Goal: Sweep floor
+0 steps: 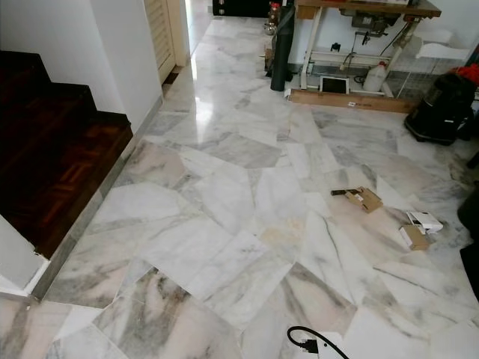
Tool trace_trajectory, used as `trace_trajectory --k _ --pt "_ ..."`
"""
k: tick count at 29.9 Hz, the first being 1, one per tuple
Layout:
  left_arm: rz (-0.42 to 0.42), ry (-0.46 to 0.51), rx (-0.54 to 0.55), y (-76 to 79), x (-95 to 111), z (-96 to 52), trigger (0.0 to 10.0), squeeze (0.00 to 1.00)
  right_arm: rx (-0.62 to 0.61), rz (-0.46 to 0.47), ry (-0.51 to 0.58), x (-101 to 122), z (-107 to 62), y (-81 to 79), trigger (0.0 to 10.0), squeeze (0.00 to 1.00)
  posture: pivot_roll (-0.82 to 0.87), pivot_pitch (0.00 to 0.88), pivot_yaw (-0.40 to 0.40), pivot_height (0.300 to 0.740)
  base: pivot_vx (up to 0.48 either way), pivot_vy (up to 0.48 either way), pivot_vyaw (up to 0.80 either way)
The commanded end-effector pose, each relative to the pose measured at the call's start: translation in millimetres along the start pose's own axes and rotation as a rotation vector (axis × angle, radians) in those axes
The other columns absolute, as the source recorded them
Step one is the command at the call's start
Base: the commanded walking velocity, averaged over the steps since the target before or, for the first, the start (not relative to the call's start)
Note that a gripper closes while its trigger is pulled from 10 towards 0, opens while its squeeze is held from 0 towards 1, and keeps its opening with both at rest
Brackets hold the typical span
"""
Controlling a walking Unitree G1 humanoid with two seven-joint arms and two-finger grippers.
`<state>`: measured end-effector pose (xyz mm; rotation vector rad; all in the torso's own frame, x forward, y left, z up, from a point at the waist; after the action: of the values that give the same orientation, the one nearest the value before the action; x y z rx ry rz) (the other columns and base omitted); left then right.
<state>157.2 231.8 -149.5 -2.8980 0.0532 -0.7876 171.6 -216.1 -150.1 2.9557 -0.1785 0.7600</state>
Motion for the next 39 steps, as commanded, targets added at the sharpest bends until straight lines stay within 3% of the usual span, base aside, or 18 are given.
trace_trajectory --k 1,10,16,18,28,32,36,39 --pt "0.004 0.05 0.029 -12.3 18 1.7 10.0 0.0 0.004 0.023 -0.008 -3 -0.1 -4.4 10.0 0.0 0.1 0.0 -0.001 0.74 0.0 0.0 0.0" --pt "-0.019 0.149 0.072 -24.6 55 4.1 10.0 0.0 -0.014 0.046 0.005 4 1.2 -6.3 10.0 0.0 0.08 0.0 0.004 0.74 0.0 0.0 0.0" --pt "-0.032 0.169 0.024 -6.6 60 5.6 10.0 0.0 -0.086 0.112 0.037 14 0.9 13.5 10.0 0.0 0.05 0.0 -0.001 0.74 0.0 0.0 0.0" --pt "-0.019 0.174 -0.006 9.8 59 6.0 10.0 0.0 -0.129 0.19 0.043 14 -0.9 31.0 10.0 0.0 0.04 0.0 -0.009 0.74 0.0 0.0 0.0" --pt "0.0 0.169 -0.044 23.8 57 5.9 10.0 0.0 -0.167 0.204 0.045 8 -5.2 52.0 10.0 0.0 0.01 0.0 0.024 0.74 0.0 0.0 0.0" --pt "0.006 0.177 -0.028 14.3 61 6.0 10.0 0.0 -0.176 0.213 0.05 7 -6.0 55.2 10.0 0.0 0.02 0.0 0.02 0.74 0.0 0.0 0.0" --pt "-0.028 0.207 0.041 -5.3 69 4.9 10.0 0.0 -0.124 0.143 0.043 9 -3.3 40.8 10.0 0.0 0.06 0.0 -0.028 0.74 0.0 0.0 0.0" --pt "-0.036 0.213 0.063 -10.6 68 4.1 10.0 0.0 -0.112 0.131 0.044 10 -2.7 37.3 10.0 0.0 0.07 0.0 -0.034 0.74 0.0 0.0 0.0"
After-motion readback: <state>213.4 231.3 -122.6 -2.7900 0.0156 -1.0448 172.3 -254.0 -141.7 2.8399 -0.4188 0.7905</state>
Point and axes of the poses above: a point about 5 cm out from each wrist's last joint towards the gripper, its own z axis pointing out of the wrist towards the gripper, its own x axis along the axis of the wrist's last joint, y = z × x, the point moved 6 cm from there along z, pointing out of the wrist towards the gripper, and after that the axes turned 5 degrees about z, right-handed, at the moved point
